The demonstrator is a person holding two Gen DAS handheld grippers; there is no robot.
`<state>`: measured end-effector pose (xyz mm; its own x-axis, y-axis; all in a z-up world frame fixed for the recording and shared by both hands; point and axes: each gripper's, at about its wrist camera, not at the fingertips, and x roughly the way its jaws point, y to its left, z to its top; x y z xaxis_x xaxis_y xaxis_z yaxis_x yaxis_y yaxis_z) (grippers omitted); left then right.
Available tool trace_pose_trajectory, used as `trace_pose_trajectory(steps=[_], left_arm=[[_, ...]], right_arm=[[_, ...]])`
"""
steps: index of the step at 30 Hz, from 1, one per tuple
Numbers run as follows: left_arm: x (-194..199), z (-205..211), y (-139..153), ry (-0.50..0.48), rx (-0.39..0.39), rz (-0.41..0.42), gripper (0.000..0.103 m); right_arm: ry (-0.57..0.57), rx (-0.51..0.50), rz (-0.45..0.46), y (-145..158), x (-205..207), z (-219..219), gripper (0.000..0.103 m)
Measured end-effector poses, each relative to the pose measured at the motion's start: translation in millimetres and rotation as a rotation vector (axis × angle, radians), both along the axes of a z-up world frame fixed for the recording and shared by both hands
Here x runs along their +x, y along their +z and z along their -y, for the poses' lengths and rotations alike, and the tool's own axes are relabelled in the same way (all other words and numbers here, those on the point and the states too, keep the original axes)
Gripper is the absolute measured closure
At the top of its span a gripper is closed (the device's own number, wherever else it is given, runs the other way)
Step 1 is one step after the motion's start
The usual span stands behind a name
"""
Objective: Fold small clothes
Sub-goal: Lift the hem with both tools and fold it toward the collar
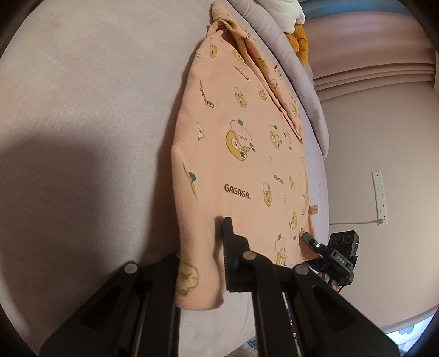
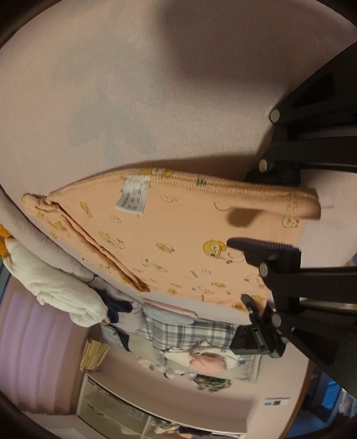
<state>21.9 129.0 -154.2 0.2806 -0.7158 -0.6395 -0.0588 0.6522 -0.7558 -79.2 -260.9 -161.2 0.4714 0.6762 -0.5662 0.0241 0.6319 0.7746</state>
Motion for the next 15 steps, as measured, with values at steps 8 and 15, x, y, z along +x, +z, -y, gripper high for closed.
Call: trace_pose_trajectory(steps=[8, 15], left_arm=[[-4.2, -7.7, 6.5, 0.015, -0.127, 0.038, 0.098], [-1.1, -6.5, 15.5, -0.001, -0.25, 0.08, 0.098]], right_arm=[[-0.014, -0.072, 0.014, 5.2, -2.3, 0.2, 0.094], [-0.002, 0.0, 0.094, 25.9, -0.3, -4.5, 0.094]])
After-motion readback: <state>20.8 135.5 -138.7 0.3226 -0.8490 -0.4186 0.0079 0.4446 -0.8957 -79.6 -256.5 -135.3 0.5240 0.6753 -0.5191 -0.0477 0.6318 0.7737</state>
